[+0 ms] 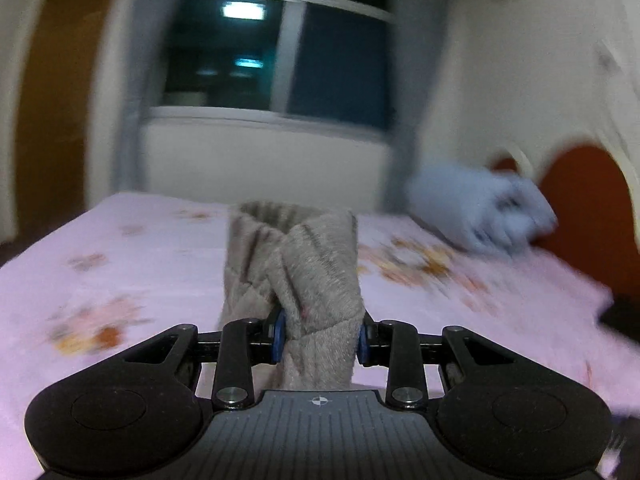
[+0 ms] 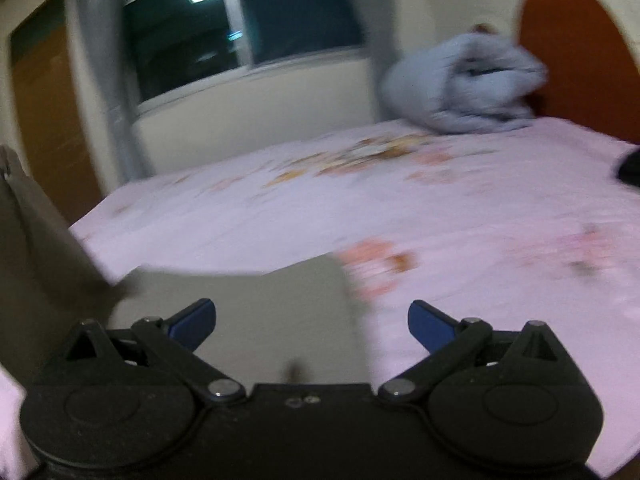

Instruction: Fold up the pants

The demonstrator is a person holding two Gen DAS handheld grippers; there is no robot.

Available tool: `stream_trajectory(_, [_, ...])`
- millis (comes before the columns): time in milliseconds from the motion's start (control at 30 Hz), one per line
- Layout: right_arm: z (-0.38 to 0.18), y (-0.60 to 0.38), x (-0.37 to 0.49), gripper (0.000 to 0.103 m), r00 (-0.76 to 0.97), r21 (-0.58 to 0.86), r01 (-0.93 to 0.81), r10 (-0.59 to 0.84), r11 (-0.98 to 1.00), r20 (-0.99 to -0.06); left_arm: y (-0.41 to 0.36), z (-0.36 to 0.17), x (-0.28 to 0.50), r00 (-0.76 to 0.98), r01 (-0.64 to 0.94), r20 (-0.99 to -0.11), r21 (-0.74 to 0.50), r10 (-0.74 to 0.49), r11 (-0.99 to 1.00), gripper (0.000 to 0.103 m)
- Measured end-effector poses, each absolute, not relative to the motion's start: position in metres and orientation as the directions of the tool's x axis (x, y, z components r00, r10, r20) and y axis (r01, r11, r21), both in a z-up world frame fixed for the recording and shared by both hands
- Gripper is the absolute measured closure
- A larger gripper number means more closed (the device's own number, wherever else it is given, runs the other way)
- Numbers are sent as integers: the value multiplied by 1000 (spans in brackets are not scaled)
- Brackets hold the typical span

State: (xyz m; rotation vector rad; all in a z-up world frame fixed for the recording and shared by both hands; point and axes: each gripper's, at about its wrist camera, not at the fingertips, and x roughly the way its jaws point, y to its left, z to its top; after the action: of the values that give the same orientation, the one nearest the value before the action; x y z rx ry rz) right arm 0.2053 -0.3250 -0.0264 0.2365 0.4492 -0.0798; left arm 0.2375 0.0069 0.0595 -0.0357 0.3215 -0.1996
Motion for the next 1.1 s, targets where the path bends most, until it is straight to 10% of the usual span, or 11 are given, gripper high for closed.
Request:
stream_trajectory(200, [-31,-409,176,6,882,260,267,-127,928,-454,-158,-45,262,816,374,-525,157,-244,914,66])
stream_trajectory(367, [-41,-443,155,6,865,293,313,-144,903,-481,-170,-73,228,777,405,-531,12,-338,914,0])
stream_trajectory(833, [-53,-361,205,17,851,592,-34,334,805,-405,32,-28,204,894,53,-435,-128,-104,990,0])
stream_trajectory(1100, [-64,-313,239,30,785,609,72,333,790,-523,144,-56,216,909,-174,-415,-331,22,928,0])
